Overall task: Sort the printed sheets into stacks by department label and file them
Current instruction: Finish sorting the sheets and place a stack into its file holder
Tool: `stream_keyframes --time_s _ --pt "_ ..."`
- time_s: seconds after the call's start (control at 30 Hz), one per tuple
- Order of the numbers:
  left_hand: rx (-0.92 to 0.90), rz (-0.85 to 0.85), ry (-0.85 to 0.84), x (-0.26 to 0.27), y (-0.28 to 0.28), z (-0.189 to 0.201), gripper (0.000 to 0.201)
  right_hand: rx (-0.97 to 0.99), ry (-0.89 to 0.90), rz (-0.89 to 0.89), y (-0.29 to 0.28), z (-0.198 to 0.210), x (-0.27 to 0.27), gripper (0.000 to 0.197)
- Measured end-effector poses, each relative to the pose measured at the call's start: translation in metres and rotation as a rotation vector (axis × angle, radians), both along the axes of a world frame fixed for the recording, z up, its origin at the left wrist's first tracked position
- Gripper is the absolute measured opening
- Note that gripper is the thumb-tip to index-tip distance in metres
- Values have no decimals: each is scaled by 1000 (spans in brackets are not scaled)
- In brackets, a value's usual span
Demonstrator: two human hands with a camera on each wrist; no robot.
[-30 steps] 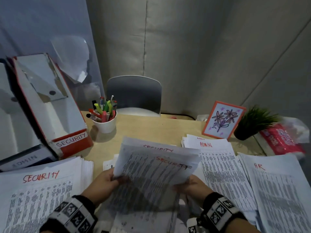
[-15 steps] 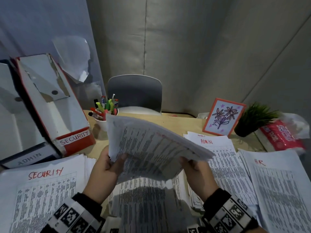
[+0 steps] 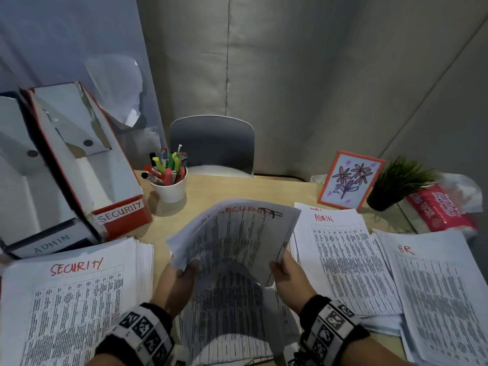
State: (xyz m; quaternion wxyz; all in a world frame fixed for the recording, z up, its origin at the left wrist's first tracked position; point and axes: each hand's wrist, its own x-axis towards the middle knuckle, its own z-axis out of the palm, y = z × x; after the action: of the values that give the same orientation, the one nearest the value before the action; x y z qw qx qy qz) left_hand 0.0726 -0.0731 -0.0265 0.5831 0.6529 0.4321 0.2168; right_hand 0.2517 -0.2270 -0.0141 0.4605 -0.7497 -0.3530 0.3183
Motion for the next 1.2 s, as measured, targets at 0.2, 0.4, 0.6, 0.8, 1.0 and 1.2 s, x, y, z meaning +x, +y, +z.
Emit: stream_keyframes --time_s 0.2,0.4,0.6,0.8,1.0,1.2 --pt "108 -11 -41 -8 8 21 19 0 -20 -108 6 10 2 32" --pt "157 151 31 -46 30 32 13 -103 202 34 30 24 -7 25" --pt "30 355 109 -112 44 20 10 -445 22 368 83 9 -43 15" --pt "6 490 263 -186 49 1 12 -494 -56 569 138 -4 -111 16" --pt "-14 636 429 -241 60 -10 11 -516 -50 597 171 -23 -164 12" --pt "-105 514 650 -265 70 -37 40 -676 -145 545 165 -37 -179 19"
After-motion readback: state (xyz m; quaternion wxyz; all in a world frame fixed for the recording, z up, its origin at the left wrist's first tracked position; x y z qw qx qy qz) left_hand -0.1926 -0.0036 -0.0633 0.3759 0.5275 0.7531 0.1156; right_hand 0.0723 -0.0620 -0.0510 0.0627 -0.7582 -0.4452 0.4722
